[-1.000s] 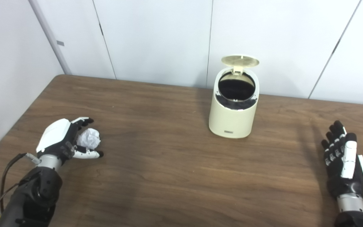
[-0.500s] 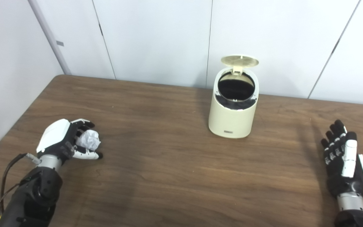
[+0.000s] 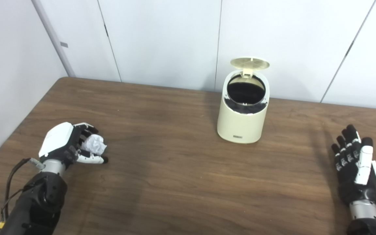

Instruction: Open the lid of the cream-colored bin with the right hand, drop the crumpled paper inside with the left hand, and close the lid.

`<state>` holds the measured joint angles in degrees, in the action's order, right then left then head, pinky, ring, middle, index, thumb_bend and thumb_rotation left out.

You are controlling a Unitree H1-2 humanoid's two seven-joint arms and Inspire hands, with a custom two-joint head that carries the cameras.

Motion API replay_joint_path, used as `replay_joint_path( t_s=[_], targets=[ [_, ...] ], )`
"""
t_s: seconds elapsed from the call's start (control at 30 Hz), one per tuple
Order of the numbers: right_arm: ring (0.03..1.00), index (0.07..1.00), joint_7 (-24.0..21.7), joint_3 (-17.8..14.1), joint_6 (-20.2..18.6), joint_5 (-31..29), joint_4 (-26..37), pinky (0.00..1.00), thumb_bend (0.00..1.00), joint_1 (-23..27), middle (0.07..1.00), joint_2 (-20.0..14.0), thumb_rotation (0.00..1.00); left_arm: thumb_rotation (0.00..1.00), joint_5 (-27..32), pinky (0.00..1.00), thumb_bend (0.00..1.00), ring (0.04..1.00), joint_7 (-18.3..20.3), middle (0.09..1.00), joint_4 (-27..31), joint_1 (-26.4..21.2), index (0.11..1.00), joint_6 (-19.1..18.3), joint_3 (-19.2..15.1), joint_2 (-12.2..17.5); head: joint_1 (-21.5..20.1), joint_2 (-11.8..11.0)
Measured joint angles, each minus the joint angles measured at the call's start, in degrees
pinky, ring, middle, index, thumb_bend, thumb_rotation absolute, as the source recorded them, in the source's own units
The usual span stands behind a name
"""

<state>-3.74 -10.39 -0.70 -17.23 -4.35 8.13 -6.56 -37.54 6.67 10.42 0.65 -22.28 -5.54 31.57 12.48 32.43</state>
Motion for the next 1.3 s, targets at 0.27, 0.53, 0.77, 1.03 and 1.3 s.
replay_joint_path(
  t_s=[0.27, 0.53, 0.77, 1.03, 1.3],
  targets=[
    [1.0, 0.974, 0.01, -0.13, -0.43, 0.13, 0.5, 1.0, 0.45, -0.38, 0.99, 0.04, 1.0, 0.0, 1.47, 0.44, 0.5, 0.404, -1.38, 0.485, -1.7, -0.59, 0.528, 0.95, -0.55, -0.49, -0.79, 0.53],
    [1.0, 0.969, -0.01, -0.3, -0.1, 0.19, 0.48, 1.0, 0.45, -0.39, 0.984, 0.03, 1.0, 0.0, 1.09, 0.46, 0.5, 0.411, -2.2, 0.5, -1.67, -0.59, 0.49, 0.95, -0.48, -1.14, -1.23, 0.44],
    [0.998, 0.972, -0.04, -0.3, 0.02, 0.38, 0.41, 1.0, 0.46, -0.39, 0.983, 0.02, 1.0, 0.0, 1.01, 0.45, 0.5, 0.406, -2.73, 0.499, -1.68, -0.59, 0.49, 1.03, -0.37, -1.39, -2.02, 0.53],
    [1.0, 0.979, -0.03, -0.26, 0.03, 0.39, 0.38, 1.0, 0.44, -0.38, 0.995, 0.05, 1.0, 0.0, 1.18, 0.48, 0.5, 0.443, -4.61, 0.516, -1.69, -0.61, 0.47, 2.94, -0.2, -2.11, -3.34, 0.44],
    [1.0, 0.965, -0.03, -0.18, 0.21, 0.69, -0.19, 1.0, 0.47, 0.07, 0.99, 0.05, 1.0, 0.0, 1.2, 0.44, 0.5, 0.424, -4.98, 0.5, 0.0, -1.38, 0.482, 3.46, -0.22, -3.25, -3.96, -0.18]
  ],
)
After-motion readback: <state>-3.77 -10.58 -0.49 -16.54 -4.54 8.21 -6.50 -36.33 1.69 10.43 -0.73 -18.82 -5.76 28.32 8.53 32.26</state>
